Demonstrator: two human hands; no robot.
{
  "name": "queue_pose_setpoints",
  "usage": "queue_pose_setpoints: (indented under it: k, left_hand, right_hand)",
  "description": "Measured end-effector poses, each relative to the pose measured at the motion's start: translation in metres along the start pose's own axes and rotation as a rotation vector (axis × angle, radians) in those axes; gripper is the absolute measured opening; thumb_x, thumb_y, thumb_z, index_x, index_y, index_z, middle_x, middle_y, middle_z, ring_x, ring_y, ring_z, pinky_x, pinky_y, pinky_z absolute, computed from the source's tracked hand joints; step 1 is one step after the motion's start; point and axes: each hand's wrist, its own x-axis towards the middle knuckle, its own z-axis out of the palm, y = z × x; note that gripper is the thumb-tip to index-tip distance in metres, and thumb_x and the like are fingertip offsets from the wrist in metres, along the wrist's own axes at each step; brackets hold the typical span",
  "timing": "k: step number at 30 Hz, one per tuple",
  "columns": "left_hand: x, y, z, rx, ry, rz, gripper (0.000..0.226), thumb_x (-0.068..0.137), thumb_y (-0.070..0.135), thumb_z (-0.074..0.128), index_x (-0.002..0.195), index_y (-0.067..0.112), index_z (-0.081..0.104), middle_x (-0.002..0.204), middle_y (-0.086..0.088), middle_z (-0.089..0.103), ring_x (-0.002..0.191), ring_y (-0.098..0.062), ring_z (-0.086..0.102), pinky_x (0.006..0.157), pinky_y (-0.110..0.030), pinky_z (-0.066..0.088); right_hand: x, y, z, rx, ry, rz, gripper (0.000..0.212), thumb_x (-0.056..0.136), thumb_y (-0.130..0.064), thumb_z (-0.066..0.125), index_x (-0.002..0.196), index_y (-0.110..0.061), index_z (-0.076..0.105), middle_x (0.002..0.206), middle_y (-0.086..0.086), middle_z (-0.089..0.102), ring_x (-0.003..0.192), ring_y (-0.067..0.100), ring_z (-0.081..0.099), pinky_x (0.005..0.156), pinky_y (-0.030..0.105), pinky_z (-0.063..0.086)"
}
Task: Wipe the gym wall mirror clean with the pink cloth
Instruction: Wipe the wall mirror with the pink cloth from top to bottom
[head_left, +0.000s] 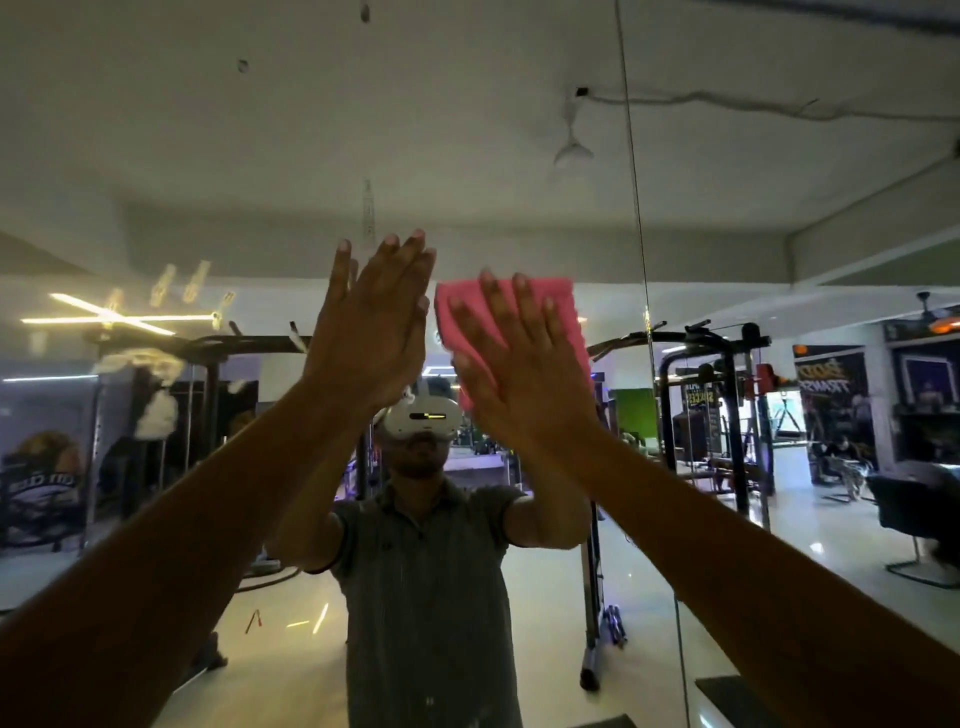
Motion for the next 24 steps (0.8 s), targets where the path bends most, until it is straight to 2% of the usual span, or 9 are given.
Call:
queue_pose_setpoints:
  k: [3,7,10,13,16,18,20,22,24]
  left_hand:
    - [0.002,-0.003,0.003,-0.004,0.009,0.002,0.065,0.115,0.043,0.014,0.169,0.015,0.035,0.178,-0.006,0.026,0.166,-0.026,0.023,0.134,-0.063,0.006]
    - [0.000,-0.001,0.012,-0.034,0.065,-0.015,0.057,0.116,0.036,0.020,0.168,0.017,0.035,0.176,-0.007,0.031,0.165,-0.027,0.026,0.134,-0.062,0.003]
    - [0.000,0.003,-0.003,0.007,0.051,0.006,0.063,0.113,0.036,0.017,0.167,0.012,0.038,0.176,-0.009,0.032,0.164,-0.029,0.027,0.134,-0.059,0.000]
    - [0.001,0.002,0.003,0.010,0.048,-0.004,0.061,0.115,0.037,0.015,0.170,0.017,0.032,0.178,-0.006,0.027,0.166,-0.028,0.022,0.134,-0.055,-0.009]
    - [0.001,0.004,0.012,-0.028,0.039,-0.030,0.059,0.116,0.043,0.014,0.172,0.025,0.023,0.180,-0.003,0.024,0.167,-0.024,0.017,0.134,-0.064,0.002]
    - [0.003,0.011,0.003,-0.026,0.024,-0.014,0.059,0.115,0.041,0.021,0.169,0.021,0.033,0.178,-0.006,0.029,0.166,-0.027,0.023,0.133,-0.065,0.005]
    - [0.004,0.024,-0.008,-0.001,-0.002,0.009,0.061,0.113,0.039,0.024,0.167,0.017,0.038,0.177,-0.008,0.031,0.165,-0.029,0.025,0.134,-0.062,0.004]
    - [0.007,0.034,-0.011,0.025,-0.022,0.022,0.061,0.113,0.040,0.022,0.168,0.017,0.036,0.178,-0.007,0.028,0.166,-0.028,0.023,0.133,-0.059,0.001]
    - [0.007,0.038,-0.007,0.029,-0.031,0.028,0.062,0.114,0.041,0.021,0.169,0.018,0.034,0.178,-0.006,0.026,0.166,-0.027,0.020,0.134,-0.059,0.000]
  right_hand:
    - [-0.015,0.045,-0.001,-0.029,-0.040,-0.024,0.067,0.115,-0.055,0.020,0.176,-0.030,0.012,0.184,0.009,-0.003,0.170,0.036,-0.006,0.136,0.060,-0.007]
    - [0.037,0.049,-0.008,-0.017,0.025,0.278,0.068,0.114,-0.060,0.009,0.176,-0.032,0.002,0.184,0.013,-0.003,0.169,0.043,-0.003,0.136,0.061,-0.005]
    - [-0.006,0.002,0.001,-0.037,-0.010,0.077,0.068,0.116,-0.057,0.013,0.177,-0.027,0.005,0.184,0.012,-0.007,0.169,0.040,-0.007,0.136,0.063,0.001]
    - [-0.059,0.026,0.005,-0.023,-0.040,-0.012,0.068,0.116,-0.055,0.016,0.176,-0.024,0.012,0.184,0.012,-0.001,0.170,0.038,-0.003,0.136,0.065,0.005]
    - [-0.021,0.078,0.000,-0.085,0.003,0.225,0.074,0.114,-0.061,0.004,0.176,-0.023,0.014,0.183,0.017,0.004,0.169,0.042,0.003,0.135,0.064,-0.001]
    - [0.012,0.071,-0.007,-0.066,0.030,0.348,0.079,0.111,-0.064,-0.005,0.176,-0.023,0.013,0.182,0.019,0.008,0.168,0.046,0.008,0.134,0.062,-0.003]
    - [0.009,0.040,-0.005,-0.055,0.022,0.291,0.075,0.111,-0.061,-0.006,0.176,-0.025,0.006,0.183,0.018,0.000,0.168,0.045,0.001,0.136,0.062,0.001]
    - [-0.033,0.021,0.000,-0.032,-0.018,0.084,0.069,0.115,-0.057,0.004,0.177,-0.026,0.003,0.184,0.013,-0.006,0.169,0.040,-0.006,0.136,0.062,0.002]
    - [-0.068,0.038,0.004,-0.002,-0.056,-0.022,0.068,0.116,-0.057,0.009,0.176,-0.027,0.006,0.184,0.011,-0.003,0.170,0.038,-0.004,0.135,0.065,0.006]
